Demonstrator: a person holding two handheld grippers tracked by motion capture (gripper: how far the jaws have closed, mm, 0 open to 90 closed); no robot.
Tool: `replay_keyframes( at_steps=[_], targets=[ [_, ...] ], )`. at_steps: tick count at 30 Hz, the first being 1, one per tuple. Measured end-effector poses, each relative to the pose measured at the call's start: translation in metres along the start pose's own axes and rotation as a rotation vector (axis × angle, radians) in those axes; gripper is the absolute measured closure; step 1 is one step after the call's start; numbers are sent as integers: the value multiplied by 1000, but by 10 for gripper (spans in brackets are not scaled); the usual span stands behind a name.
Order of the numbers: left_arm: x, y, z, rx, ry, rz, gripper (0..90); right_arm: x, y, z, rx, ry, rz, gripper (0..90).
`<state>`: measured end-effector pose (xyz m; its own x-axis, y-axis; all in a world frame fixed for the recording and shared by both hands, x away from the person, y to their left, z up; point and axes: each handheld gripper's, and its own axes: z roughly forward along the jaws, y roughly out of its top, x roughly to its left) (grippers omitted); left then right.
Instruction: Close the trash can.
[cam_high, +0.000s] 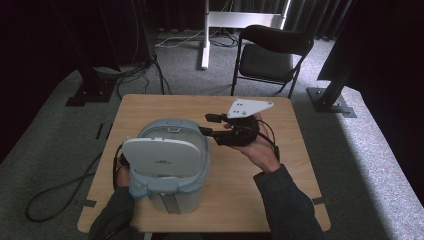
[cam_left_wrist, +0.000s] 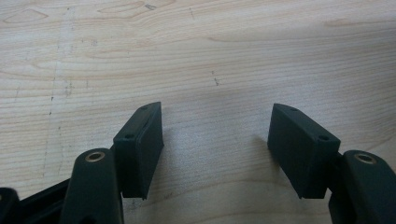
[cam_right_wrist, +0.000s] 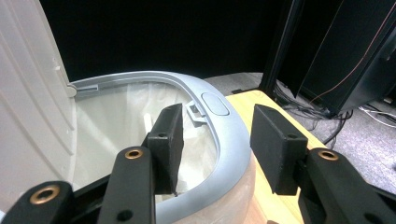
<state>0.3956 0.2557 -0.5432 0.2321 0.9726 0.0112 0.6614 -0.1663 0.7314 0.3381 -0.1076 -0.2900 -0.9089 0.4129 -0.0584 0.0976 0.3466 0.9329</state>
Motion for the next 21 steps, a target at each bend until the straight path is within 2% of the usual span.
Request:
replay_keyframes(
  at_steps=[11,21],
  targets=[
    [0,0,0,0,0,0,359,-1,-4,-7,-9,19,-3,468],
    [0,0,0,0,0,1,359,0,-4,-11,-23,61,1,401]
  ],
)
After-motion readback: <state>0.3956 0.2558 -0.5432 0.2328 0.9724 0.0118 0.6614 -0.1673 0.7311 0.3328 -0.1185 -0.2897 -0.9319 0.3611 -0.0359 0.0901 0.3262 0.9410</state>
